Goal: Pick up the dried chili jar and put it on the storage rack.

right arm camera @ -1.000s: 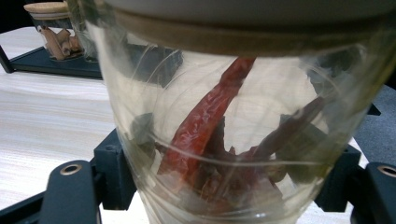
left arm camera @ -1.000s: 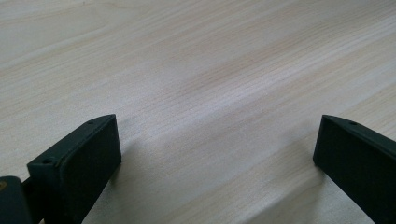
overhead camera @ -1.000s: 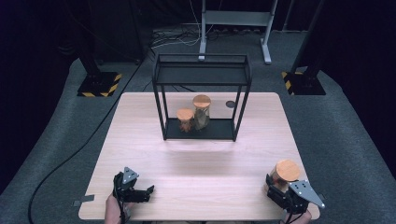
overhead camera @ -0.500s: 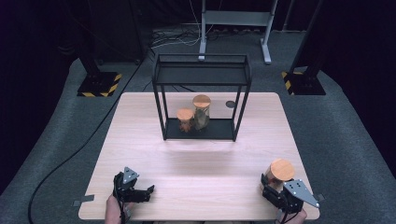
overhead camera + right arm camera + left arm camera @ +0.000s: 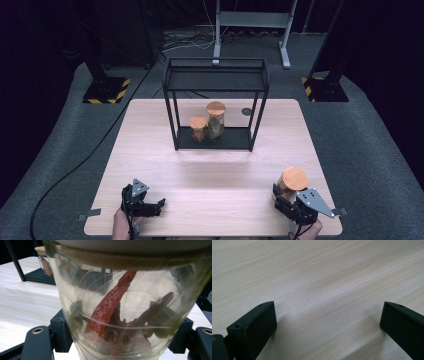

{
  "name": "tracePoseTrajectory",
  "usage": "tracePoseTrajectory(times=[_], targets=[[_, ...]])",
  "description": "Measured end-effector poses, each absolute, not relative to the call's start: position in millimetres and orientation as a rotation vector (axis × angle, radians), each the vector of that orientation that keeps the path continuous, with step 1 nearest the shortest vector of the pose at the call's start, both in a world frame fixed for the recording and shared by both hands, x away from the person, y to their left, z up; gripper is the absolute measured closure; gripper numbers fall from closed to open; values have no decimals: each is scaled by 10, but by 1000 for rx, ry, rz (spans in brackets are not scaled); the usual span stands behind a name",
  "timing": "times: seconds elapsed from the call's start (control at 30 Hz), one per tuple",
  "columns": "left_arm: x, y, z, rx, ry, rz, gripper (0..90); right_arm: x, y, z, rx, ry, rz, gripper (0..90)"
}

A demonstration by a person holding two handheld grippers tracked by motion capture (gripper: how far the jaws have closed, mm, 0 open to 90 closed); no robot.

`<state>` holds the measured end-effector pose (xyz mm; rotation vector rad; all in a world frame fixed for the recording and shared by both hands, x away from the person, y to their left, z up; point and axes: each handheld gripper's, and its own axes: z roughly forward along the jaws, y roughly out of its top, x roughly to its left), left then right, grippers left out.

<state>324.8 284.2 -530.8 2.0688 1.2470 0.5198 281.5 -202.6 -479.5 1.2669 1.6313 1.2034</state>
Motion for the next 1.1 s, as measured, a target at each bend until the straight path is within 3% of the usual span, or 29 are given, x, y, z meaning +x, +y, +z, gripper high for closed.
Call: tracePoseTrajectory(times=[1.1], targets=[[3247, 2842, -5308, 2069, 1247, 519, 2, 3059, -1663, -4701, 1187, 1710, 1239, 244]])
